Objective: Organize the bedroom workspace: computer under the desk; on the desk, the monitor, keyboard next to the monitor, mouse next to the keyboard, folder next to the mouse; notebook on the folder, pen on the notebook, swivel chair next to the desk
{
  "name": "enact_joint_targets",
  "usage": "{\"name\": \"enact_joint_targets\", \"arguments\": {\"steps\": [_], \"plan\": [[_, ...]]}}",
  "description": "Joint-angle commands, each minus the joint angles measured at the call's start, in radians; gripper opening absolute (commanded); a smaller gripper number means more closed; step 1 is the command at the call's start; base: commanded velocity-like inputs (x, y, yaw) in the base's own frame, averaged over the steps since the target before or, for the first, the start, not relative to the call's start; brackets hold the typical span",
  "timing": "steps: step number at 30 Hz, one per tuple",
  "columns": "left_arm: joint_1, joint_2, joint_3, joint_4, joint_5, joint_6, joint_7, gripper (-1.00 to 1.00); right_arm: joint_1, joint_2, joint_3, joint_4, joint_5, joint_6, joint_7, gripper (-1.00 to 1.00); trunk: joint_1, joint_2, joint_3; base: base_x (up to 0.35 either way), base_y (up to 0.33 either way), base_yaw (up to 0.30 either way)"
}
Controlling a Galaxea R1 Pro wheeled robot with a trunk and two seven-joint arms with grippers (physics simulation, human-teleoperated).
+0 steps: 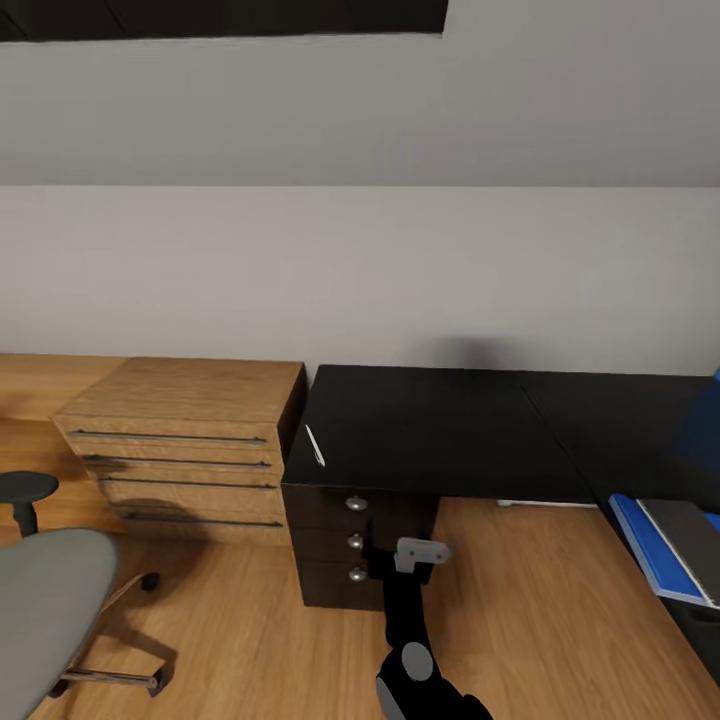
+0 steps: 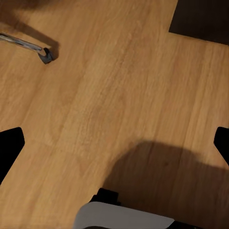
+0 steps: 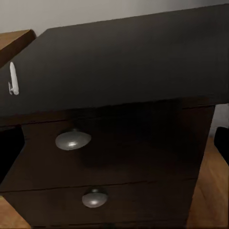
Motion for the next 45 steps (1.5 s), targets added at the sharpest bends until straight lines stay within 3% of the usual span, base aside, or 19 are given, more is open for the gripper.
{"name": "enact_joint_targets", "arguments": {"steps": [1,14,16,17,25,45], "plan": [[0.0,0.001,-0.006,-0.001,0.009,-0.006,0.005,1.0,-0.001,0.0,0.003,0.0,-0.009,0.001,-0.001,1.0,0.0,0.0,-0.001,0.234,0.0,0.003],[0.0,0.003,-0.006,-0.001,0.01,-0.006,0.005,1.0,-0.001,0.0,0.024,-0.023,-0.007,-0.004,0.002,1.0,0.0,0.0,-0.001,0.294,0.0,0.0],[0.0,0.003,-0.006,-0.001,0.01,-0.006,0.005,1.0,-0.001,0.0,0.046,-0.023,-0.005,-0.049,-0.002,1.0,0.0,0.0,-0.001,0.271,0.0,0.0],[0.0,0.003,-0.006,-0.001,0.01,-0.006,0.005,1.0,-0.001,0.0,0.083,-0.019,-0.003,-0.089,-0.007,1.0,0.0,0.0,-0.001,0.25,0.0,0.023],[0.0,0.002,-0.006,-0.001,0.01,-0.004,0.005,1.0,-0.001,0.0,0.132,-0.014,-0.002,-0.11,-0.039,1.0,0.0,0.0,-0.001,0.199,0.0,0.18],[0.0,0.002,-0.006,-0.001,0.011,-0.002,0.005,1.0,-0.001,0.0,0.162,0.006,-0.002,-0.109,-0.042,1.0,0.0,0.0,-0.001,0.012,0.0,0.279]]}}
